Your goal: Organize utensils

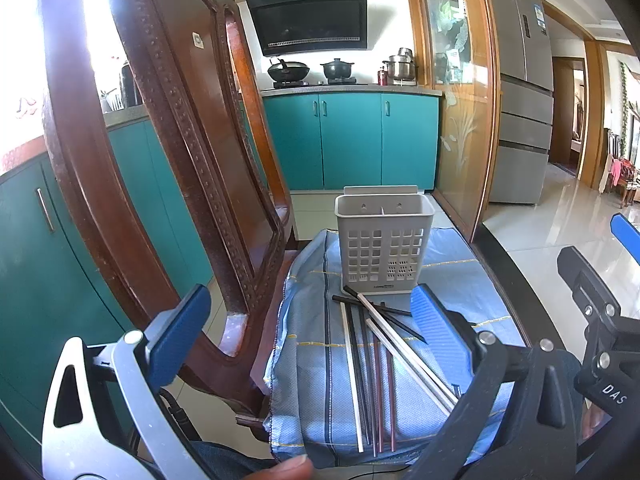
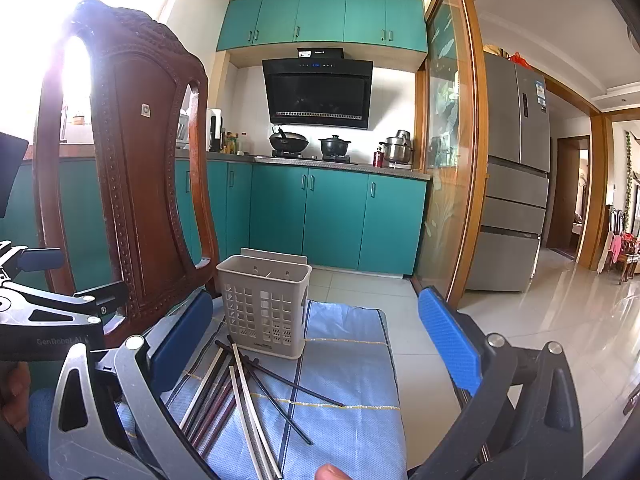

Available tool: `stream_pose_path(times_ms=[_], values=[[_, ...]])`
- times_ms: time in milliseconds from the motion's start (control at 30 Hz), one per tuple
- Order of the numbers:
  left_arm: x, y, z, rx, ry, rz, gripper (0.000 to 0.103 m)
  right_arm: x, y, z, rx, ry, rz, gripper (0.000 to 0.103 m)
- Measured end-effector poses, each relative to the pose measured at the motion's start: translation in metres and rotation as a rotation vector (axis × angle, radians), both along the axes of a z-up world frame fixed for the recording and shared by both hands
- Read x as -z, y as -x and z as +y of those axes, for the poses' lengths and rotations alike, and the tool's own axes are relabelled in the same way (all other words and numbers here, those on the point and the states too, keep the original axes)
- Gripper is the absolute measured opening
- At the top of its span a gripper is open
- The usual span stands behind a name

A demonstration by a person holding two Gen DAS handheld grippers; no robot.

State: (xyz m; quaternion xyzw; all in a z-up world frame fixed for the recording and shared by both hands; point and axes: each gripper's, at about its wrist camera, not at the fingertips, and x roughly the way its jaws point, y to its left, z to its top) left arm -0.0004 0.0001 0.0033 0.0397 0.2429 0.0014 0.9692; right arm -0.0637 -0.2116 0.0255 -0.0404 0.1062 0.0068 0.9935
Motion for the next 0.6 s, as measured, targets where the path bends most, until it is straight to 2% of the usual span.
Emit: stream_pose_path(times_ms=[600], values=[[0.0019,-0.0006,-0.0027,-0.002,0.000,-0.002,0.099,0.0001,0.0000,-0.0003,-0.001,0.000,0.002,0.101]])
